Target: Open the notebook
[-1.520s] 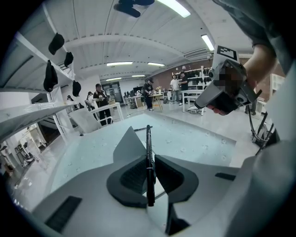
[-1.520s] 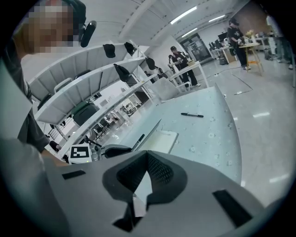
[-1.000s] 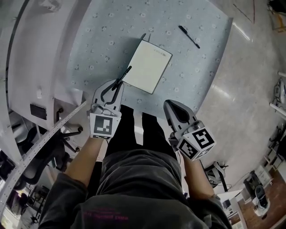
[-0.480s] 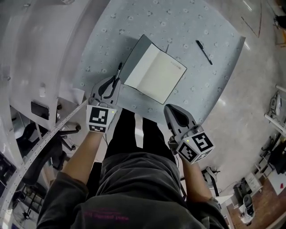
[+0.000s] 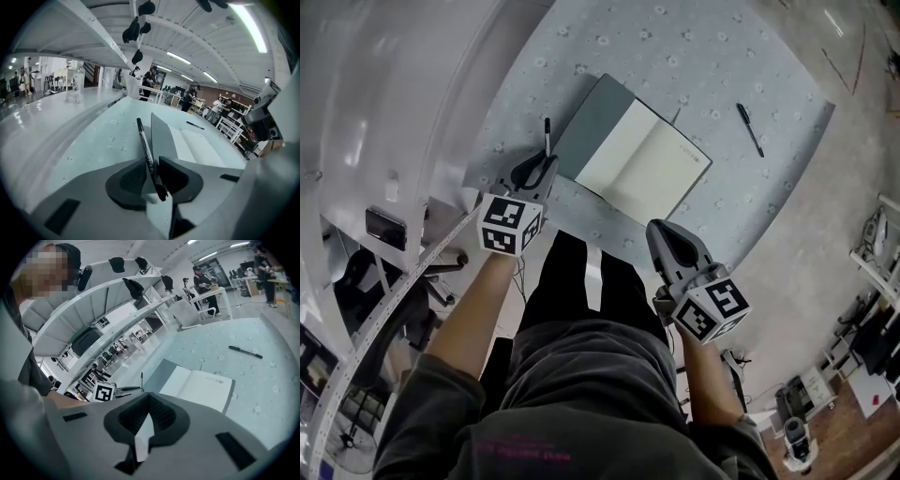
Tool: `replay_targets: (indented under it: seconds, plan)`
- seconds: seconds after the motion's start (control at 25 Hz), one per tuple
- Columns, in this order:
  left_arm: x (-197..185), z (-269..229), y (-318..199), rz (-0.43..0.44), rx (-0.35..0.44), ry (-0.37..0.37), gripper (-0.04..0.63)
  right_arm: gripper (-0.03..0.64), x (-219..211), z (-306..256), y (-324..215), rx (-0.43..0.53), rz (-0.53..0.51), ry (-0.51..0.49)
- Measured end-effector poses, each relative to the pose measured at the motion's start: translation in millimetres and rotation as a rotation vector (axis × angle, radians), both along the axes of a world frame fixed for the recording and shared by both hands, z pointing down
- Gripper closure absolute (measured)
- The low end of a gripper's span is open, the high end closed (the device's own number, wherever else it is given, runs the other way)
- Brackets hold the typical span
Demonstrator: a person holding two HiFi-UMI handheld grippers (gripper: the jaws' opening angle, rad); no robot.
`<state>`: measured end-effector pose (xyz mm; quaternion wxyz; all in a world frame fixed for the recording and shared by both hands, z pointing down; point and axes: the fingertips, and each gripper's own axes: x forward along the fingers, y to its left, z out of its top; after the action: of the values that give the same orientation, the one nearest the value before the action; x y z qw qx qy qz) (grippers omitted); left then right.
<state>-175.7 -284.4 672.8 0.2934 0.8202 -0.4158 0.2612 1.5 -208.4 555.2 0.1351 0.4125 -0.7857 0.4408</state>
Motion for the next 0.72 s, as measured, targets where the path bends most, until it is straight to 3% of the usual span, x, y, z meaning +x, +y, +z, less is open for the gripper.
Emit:
replay_targets:
  seconds: [0.32,0.72]
  plan:
    - [-14,19,-8,-0.004,-0.073,-0.025,0.5,0.614,-17,3,-15,-0.007,-0.012,-0.007]
    - [-32,12,-10,-0.007,-0.07,-0.051,0.471,0.614,-22,8,-17,-0.005,-0.02,0.014]
